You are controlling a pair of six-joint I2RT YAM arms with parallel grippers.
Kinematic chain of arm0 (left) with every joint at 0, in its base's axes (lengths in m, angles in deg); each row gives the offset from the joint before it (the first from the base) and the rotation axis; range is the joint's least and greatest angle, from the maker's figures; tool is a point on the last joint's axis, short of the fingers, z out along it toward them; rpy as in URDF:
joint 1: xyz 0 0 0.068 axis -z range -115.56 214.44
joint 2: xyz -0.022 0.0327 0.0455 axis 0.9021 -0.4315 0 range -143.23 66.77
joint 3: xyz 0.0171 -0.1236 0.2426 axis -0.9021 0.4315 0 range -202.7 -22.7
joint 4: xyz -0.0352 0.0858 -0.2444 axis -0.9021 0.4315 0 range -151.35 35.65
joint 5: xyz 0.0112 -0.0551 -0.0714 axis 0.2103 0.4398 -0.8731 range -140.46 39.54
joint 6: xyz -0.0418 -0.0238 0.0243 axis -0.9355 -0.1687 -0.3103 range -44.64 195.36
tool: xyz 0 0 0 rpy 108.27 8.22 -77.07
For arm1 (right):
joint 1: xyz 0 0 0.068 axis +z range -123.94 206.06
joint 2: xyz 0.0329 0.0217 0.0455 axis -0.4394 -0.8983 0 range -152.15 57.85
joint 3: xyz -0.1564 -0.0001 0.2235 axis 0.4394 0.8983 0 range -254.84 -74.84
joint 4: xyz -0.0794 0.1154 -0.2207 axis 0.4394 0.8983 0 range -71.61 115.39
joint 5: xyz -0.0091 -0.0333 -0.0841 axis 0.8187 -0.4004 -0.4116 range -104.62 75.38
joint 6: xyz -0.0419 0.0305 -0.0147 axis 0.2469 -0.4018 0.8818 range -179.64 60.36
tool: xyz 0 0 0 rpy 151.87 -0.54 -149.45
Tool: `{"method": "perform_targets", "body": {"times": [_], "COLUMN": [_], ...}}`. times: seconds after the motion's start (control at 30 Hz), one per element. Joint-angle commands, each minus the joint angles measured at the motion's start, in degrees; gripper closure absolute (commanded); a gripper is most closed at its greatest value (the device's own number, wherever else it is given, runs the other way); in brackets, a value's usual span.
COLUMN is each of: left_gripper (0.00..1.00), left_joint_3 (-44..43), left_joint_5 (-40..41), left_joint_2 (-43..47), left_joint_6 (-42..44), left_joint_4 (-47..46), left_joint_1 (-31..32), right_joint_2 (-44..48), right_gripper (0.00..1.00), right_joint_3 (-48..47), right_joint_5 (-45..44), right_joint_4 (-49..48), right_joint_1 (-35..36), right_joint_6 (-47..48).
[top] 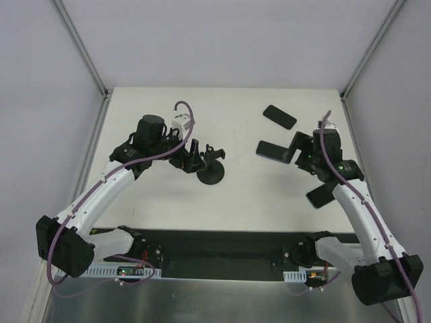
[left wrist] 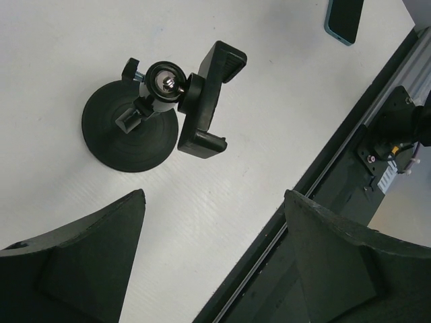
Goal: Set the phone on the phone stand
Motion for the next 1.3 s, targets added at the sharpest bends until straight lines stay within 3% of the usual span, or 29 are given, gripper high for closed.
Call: {"method": "perform_targets", "body": {"times": [0.0, 0.2, 0.33, 0.5, 0.73, 1.27], "left_gripper": [0.18, 0.17, 0.17, 0.16, 0.15, 0.15], "left_joint_3": [-0.7, -0.9, -1.1, -1.4, -1.2, -0.7], "left_joint_5": [0.1, -0.8, -2.3, -5.0, -6.7, -9.7], "left_joint_2": [3.3, 5.5, 6.2, 7.5, 8.5, 9.0], "left_joint_6": [0.1, -0.6, -1.6, -2.4, -3.0, -4.1], "left_joint_4": [-1.2, -1.2, -1.3, -1.8, -2.4, -3.7], "left_joint_1": [0.2, 0.2, 0.2, 0.0, -0.1, -2.2], "right_joint_2": [-0.2, 1.2, -4.9, -12.2, -20.1, -30.9], "right_gripper": [0.04, 0.04, 0.04, 0.04, 0.04, 0.01], "right_joint_3": [2.1, 13.3, 12.7, 7.2, 6.1, 5.7], "right_joint_5": [-1.4, -0.6, 2.0, -0.8, -1.9, 1.4], "right_joint_4": [8.9, 4.4, 5.6, 11.3, 11.0, 4.2], "right_joint_1": [-15.6, -34.1, -38.6, -39.0, -39.0, -38.7], "right_joint_6": [-7.1, -11.8, -10.7, -9.4, -8.9, -13.7]}}
